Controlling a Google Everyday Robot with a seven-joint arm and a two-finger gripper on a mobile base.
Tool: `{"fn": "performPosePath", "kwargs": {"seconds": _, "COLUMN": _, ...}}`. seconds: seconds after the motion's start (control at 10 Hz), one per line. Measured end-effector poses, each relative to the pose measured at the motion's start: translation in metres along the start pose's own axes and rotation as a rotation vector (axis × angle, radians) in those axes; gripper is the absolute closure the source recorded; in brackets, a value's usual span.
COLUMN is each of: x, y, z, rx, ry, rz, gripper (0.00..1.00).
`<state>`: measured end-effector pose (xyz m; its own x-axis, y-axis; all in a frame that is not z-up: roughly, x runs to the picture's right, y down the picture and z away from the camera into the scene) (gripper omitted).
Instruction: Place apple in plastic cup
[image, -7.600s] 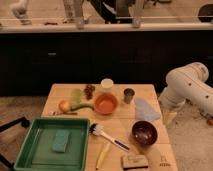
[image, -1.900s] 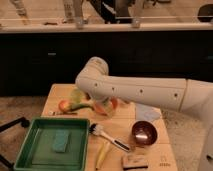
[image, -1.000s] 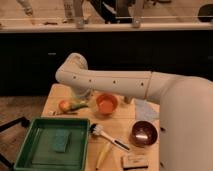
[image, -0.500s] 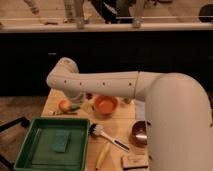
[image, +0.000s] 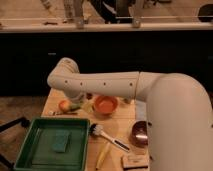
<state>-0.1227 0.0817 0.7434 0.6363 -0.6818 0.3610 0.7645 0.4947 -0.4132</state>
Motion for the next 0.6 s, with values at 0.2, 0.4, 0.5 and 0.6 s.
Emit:
{"fn": "performPosePath", "kwargs": {"seconds": 0.2, "x": -0.007, "y": -0.016, "z": -0.002, "rx": 0.014, "ry": -0.01, "rz": -0.035, "gripper": 0.2}}
{"fn": "performPosePath", "kwargs": {"seconds": 0.4, "x": -0.029, "y": -0.05, "z": -0.006, "rx": 0.02, "ry": -0.023, "rz": -0.095, "gripper": 0.2}}
{"fn": "performPosePath", "kwargs": {"seconds": 0.5, "x": -0.037, "y": -0.064, "z": -0.007, "rx": 0.024, "ry": -0.029, "rz": -0.117, "gripper": 0.2}}
{"fn": "performPosePath", "kwargs": {"seconds": 0.6, "x": -0.046, "y": -0.08, "z": -0.008, "rx": 0.029, "ry": -0.039, "rz": -0.143, "gripper": 0.2}}
